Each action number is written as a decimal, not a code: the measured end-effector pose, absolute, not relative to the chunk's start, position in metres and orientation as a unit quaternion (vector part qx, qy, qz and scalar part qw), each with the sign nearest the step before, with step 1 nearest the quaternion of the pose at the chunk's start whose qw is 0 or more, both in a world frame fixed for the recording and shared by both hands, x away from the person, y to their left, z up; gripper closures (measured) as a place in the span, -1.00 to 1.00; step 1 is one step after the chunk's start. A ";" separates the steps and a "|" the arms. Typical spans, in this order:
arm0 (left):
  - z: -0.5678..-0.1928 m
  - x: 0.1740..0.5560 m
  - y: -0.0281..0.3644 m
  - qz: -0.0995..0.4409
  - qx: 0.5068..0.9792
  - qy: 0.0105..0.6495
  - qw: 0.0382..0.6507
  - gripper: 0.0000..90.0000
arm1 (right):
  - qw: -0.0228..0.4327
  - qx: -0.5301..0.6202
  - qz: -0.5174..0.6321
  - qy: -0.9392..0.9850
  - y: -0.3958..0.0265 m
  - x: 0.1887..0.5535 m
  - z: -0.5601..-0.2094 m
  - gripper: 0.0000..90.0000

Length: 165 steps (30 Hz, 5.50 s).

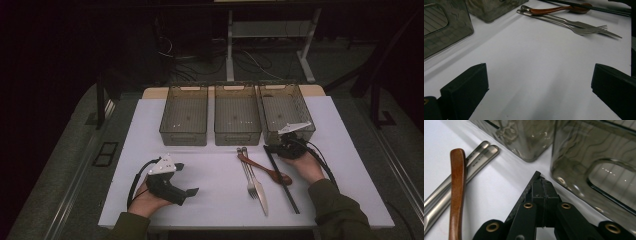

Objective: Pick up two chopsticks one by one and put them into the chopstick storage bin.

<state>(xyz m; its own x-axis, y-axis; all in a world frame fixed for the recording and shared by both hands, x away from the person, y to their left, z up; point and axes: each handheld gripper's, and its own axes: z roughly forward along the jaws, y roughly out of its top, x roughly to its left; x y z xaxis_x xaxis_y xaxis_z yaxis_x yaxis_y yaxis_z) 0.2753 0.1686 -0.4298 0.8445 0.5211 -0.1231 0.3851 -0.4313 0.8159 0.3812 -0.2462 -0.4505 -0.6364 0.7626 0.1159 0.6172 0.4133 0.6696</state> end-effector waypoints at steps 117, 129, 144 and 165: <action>-0.430 0.274 0.168 0.073 0.846 0.265 0.457 -1.00 | 0.056 0.343 0.316 0.883 -0.274 0.306 -0.434 0.86; -0.429 0.273 0.168 0.074 0.846 0.265 0.457 -1.00 | 0.056 0.348 0.332 0.875 -0.279 0.306 -0.428 0.87; -0.430 0.273 0.168 0.074 0.845 0.266 0.458 -1.00 | 0.052 0.347 0.367 0.861 -0.285 0.303 -0.415 0.87; -0.430 0.273 0.166 0.069 0.844 0.266 0.461 -1.00 | 0.056 0.338 0.407 0.847 -0.281 0.307 -0.398 0.87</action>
<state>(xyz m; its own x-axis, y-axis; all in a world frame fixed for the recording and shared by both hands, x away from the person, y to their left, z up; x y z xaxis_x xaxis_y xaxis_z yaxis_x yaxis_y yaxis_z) 0.2732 0.1663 -0.4303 0.8489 0.5128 -0.1282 0.3853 -0.4341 0.8143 0.3067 -0.2813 -0.3982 -0.7651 0.6182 0.1801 0.5271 0.4407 0.7266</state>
